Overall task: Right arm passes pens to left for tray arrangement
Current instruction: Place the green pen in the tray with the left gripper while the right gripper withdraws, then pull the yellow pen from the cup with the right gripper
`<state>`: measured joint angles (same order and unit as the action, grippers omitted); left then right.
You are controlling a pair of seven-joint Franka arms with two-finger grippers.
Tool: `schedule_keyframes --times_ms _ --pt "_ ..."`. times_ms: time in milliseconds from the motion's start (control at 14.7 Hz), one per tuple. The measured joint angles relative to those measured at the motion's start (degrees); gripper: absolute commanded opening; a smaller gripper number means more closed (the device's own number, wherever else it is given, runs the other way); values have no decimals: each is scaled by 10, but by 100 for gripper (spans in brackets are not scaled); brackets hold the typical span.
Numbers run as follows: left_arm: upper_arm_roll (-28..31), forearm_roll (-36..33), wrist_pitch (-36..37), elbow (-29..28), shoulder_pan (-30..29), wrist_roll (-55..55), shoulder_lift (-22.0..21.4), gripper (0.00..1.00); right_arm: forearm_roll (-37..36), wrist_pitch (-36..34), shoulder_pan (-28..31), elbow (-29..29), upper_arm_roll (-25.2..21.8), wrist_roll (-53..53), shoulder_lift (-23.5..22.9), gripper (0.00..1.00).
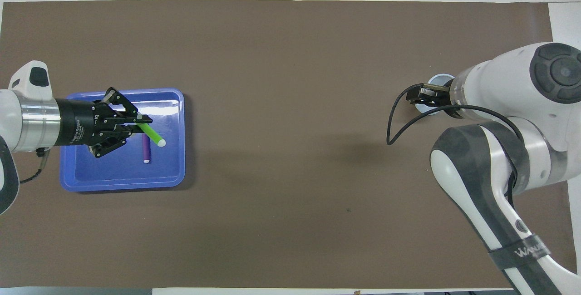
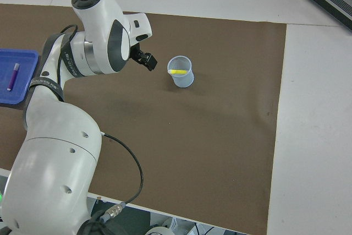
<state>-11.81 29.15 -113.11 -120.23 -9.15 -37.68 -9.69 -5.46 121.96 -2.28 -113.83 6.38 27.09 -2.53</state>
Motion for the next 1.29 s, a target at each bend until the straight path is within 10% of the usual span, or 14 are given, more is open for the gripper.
schedule_keyframes --times_ms 475,1290 --pt "1 -192 -12 -3 -57 305 87 0 -75 82 4 -24 -9 -5 -42 65" --pt "-1 -262 -141 -30 -57 351 192 0 -77 125 4 -50 -19 -26 -41 40"
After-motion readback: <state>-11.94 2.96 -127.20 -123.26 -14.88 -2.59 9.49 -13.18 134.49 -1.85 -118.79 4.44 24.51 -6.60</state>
